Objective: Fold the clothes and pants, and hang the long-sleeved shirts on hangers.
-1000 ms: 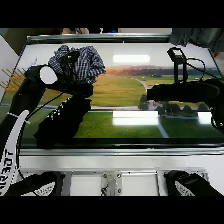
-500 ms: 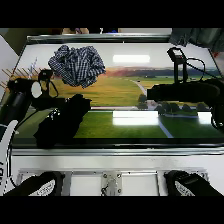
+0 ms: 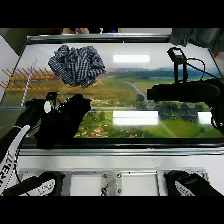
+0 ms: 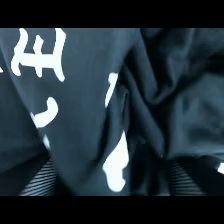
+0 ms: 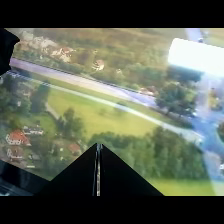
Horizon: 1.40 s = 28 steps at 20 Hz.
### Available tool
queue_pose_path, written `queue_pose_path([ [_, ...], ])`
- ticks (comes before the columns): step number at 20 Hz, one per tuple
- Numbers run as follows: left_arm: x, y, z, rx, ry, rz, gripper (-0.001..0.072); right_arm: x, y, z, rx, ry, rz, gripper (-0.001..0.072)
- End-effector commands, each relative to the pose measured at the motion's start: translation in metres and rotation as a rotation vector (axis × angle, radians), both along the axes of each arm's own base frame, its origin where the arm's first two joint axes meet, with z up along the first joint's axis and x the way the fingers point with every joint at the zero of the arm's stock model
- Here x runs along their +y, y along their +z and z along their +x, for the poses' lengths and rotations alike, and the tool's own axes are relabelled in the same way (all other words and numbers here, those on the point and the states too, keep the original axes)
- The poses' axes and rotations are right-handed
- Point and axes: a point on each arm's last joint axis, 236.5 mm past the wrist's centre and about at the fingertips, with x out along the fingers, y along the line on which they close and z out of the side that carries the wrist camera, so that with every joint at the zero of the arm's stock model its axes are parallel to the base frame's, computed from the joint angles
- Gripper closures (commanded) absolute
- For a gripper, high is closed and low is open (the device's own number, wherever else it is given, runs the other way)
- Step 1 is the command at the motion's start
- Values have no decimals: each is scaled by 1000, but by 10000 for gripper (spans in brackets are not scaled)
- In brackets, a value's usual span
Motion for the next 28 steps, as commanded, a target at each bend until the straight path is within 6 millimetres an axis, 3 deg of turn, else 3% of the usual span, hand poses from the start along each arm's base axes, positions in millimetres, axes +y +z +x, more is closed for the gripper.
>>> queue_pose_path([
  [1, -5, -5, 3, 4, 17, -23, 513, 0, 0, 0, 0, 1, 1, 694],
  [2, -6, 8, 12, -33, 13, -27, 695, 0, 0, 0, 0, 1, 1, 694],
  [3, -10, 27, 24, -84, 2, -31, 696, 0, 0, 0, 0, 1, 1, 694],
  [5, -27, 93, 57, -250, -62, -43, 696, 0, 0, 0, 0, 1, 1, 694],
  [8, -87, 236, 87, -598, -206, -109, 697, 2, 4, 7, -28, -8, 14, 694],
  [11, -163, 383, 69, -954, -375, -252, 697, 6, 6, 6, -28, -5, 32, 694],
  [13, -207, 461, 40, -1148, -477, -373, 697, -3, 17, 11, -78, -20, 6, 694],
  [15, -241, 511, 11, -1273, -576, -469, 697, -25, 55, 25, -206, -74, -18, 693],
  [16, -254, 523, 2, -1296, -617, -492, 697, -41, 81, 30, -287, -115, -22, 694],
  [17, -267, 526, -1, -1292, -643, -509, 697, -57, 105, 32, -362, -158, -22, 694],
  [19, -292, 505, 4, -1225, -696, -500, 697, -94, 147, 29, -498, -255, -36, 694],
  [21, -315, 456, 22, -1100, -737, -445, 697, -128, 169, 18, -572, -335, -83, 694],
  [23, -336, 397, 43, -955, -765, -385, 697, -149, 181, 9, -604, -388, -103, 694],
  [26, -361, 311, 68, -777, -818, -299, 697, -159, 182, 6, -604, -416, -112, 693],
  [28, -367, 255, 75, -647, -854, -238, 696, -159, 177, 9, -590, -414, -112, 694],
])
